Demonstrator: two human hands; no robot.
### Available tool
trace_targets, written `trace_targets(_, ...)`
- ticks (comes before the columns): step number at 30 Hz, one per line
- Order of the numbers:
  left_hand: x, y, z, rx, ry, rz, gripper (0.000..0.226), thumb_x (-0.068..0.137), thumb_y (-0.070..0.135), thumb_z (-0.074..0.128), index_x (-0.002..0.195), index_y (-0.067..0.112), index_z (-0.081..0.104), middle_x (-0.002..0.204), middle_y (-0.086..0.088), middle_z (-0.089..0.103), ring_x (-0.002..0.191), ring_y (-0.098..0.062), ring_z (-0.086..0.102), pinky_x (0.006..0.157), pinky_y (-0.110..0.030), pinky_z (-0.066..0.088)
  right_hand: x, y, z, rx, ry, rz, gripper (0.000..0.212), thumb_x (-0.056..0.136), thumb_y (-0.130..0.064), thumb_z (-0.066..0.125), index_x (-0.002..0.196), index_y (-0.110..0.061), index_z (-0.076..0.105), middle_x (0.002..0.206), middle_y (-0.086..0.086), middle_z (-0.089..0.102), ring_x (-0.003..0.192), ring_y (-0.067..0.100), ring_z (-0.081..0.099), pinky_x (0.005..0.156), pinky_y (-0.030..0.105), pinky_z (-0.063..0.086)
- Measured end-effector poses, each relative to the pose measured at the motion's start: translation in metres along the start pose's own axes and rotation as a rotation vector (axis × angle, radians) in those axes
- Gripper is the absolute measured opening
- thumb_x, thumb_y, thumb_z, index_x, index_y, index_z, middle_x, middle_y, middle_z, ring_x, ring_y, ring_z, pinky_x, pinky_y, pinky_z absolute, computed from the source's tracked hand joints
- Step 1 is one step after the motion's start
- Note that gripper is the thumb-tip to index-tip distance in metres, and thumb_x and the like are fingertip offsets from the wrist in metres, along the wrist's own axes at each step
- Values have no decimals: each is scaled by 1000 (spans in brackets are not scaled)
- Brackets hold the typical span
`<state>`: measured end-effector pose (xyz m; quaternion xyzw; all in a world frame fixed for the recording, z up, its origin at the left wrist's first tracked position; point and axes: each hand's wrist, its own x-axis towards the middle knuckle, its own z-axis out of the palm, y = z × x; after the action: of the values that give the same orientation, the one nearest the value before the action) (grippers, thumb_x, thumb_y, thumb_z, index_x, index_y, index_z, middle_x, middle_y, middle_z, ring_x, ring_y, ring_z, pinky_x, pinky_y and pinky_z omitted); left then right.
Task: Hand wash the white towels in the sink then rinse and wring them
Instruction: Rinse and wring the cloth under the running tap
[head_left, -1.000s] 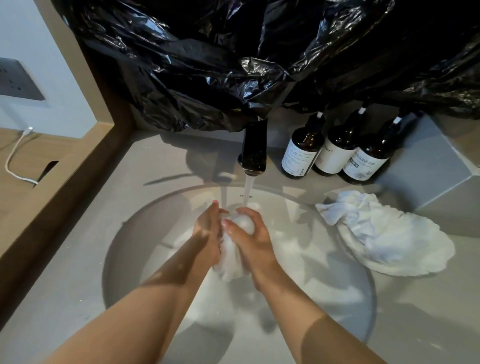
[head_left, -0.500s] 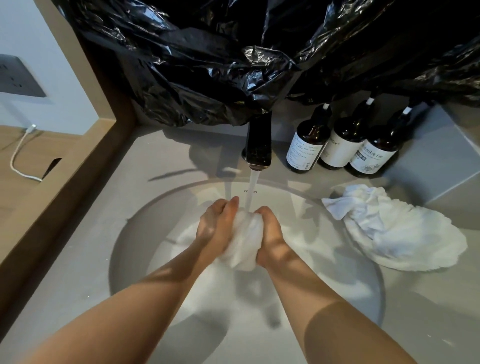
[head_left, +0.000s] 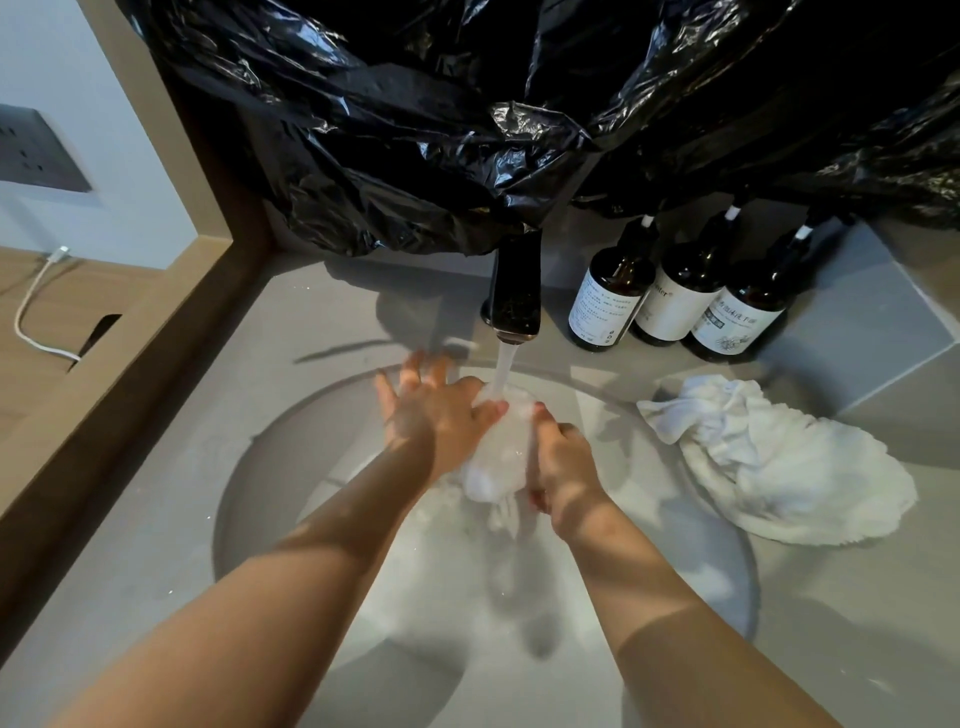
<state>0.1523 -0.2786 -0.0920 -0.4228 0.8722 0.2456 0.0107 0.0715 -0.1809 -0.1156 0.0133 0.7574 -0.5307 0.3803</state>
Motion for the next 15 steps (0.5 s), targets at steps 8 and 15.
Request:
trace_targets(8, -15, 8, -3, -972, 46, -226, 39, 99, 44, 38, 110, 13, 57, 100, -6, 61, 84, -21, 56, 81, -34, 48, -6, -8, -10, -471, 21, -171, 56, 91, -68, 27, 134, -39, 49, 156, -6, 22, 143, 24, 20, 117, 43, 13)
trace_targets(15, -22, -1, -16, -1648, -203, -82, 43, 104, 33, 24, 95, 8, 58, 64, 1, 72, 57, -7, 69, 46, -17, 52, -11, 20, 14, 240, -286, -185, 106, 55, -95, 46, 134, -26, 53, 135, -3, 56, 123, 12, 54, 110, 37, 38)
